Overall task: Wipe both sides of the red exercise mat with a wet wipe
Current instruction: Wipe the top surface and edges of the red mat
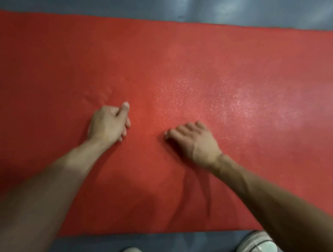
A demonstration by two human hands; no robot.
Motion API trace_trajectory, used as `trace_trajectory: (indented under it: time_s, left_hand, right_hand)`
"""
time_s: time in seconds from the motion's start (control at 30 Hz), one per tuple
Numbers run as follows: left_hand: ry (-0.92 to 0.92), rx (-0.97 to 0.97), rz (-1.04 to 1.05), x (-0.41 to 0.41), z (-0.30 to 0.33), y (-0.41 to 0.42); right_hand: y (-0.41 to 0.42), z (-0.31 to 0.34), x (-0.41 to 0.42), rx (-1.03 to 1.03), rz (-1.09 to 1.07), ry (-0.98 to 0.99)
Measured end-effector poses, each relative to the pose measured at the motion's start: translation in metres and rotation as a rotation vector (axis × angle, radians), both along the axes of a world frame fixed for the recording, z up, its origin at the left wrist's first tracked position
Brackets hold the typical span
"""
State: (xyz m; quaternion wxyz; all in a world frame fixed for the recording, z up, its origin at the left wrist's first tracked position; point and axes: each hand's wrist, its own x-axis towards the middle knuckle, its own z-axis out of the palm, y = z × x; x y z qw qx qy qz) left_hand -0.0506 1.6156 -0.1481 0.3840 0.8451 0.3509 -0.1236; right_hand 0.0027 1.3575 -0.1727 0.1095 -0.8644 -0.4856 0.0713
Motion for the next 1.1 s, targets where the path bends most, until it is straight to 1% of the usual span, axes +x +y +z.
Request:
trace_trajectory:
  time_s: [0.07,0.13,0.17,0.2,0.23,0.27,0.3,0.33,0.37,0.4,0.43,0.47,0.53,0.6,0.63,0.67,0.7,0.77,0.8,0.83,0.9,0.97,1.03,1.1]
  left_hand:
    - [0.092,-0.082,-0.025,-0.034,0.003,-0.021]
    - [0.193,-0.159,-0.024,-0.061,0.003,-0.035]
    - [0.210,-0.182,0.011,-0.069,0.001,-0.037]
    - [0.210,-0.202,0.065,-0.071,-0.001,-0.036]
    - [0.211,-0.220,0.117,-0.068,-0.003,-0.034]
    - [0.220,-0.231,0.140,-0.064,-0.003,-0.032]
    - [0.236,-0.243,0.140,-0.060,-0.003,-0.031]
    - [0.249,-0.256,0.133,-0.059,-0.005,-0.030]
    - [0.259,-0.270,0.125,-0.058,-0.007,-0.029]
    - [0.263,-0.284,0.126,-0.057,-0.008,-0.028]
    - [0.266,-0.294,0.131,-0.057,-0.007,-0.028]
    - [0.272,-0.306,0.131,-0.057,-0.006,-0.027]
    - [0.282,-0.338,0.124,-0.055,-0.009,-0.025]
    - [0.294,-0.366,0.125,-0.055,-0.007,-0.024]
    - [0.296,-0.372,0.126,-0.054,-0.007,-0.023]
    - [0.295,-0.376,0.131,-0.055,-0.007,-0.023]
    - [0.297,-0.373,0.139,-0.055,-0.007,-0.023]
    - [0.299,-0.372,0.146,-0.054,-0.005,-0.025]
    - [0.294,-0.371,0.143,-0.054,-0.004,-0.025]
    - [0.289,-0.369,0.144,-0.053,-0.004,-0.024]
    - [0.291,-0.373,0.152,-0.054,-0.002,-0.024]
    - [0.290,-0.376,0.133,-0.053,0.001,-0.027]
    - [0.290,-0.379,0.129,-0.054,0.002,-0.028]
    - [0.295,-0.382,0.128,-0.054,0.002,-0.027]
  right_hand:
    - [-0.025,0.003,0.043,-0.031,-0.218,-0.046]
    - [-0.040,0.010,0.068,0.036,-0.495,-0.050]
    - [-0.038,0.011,0.066,0.085,-0.562,-0.048]
    - [-0.032,0.011,0.055,0.117,-0.540,-0.027]
    - [-0.021,0.011,0.033,0.124,-0.443,0.008]
    - [-0.012,0.009,0.005,0.090,-0.301,0.054]
    - [-0.009,0.007,-0.023,0.026,-0.145,0.061]
    - [-0.009,0.006,-0.046,-0.022,-0.034,0.049]
    - [-0.014,0.006,-0.051,-0.041,0.016,0.052]
    - [-0.022,0.005,-0.042,-0.022,-0.001,0.068]
    - [-0.033,0.005,-0.027,-0.006,-0.060,0.049]
    - [-0.044,0.008,-0.009,-0.011,-0.167,0.017]
    - [-0.069,0.013,0.035,-0.079,-0.447,-0.055]
    - [-0.081,0.020,0.050,-0.041,-0.683,-0.026]
    - [-0.078,0.020,0.044,-0.016,-0.738,-0.007]
    - [-0.067,0.021,0.031,-0.001,-0.717,-0.004]
    - [-0.054,0.020,0.013,0.031,-0.650,0.011]
    - [-0.032,0.019,-0.033,0.050,-0.425,0.085]
    - [-0.024,0.019,-0.059,0.007,-0.309,0.133]
    - [-0.023,0.017,-0.079,-0.034,-0.232,0.132]
    - [-0.042,0.015,-0.090,-0.036,-0.222,0.149]
    - [-0.079,0.023,-0.081,-0.073,-0.386,0.136]
    - [-0.125,0.034,-0.072,-0.150,-0.630,0.102]
    - [-0.156,0.046,-0.073,-0.182,-0.864,0.122]
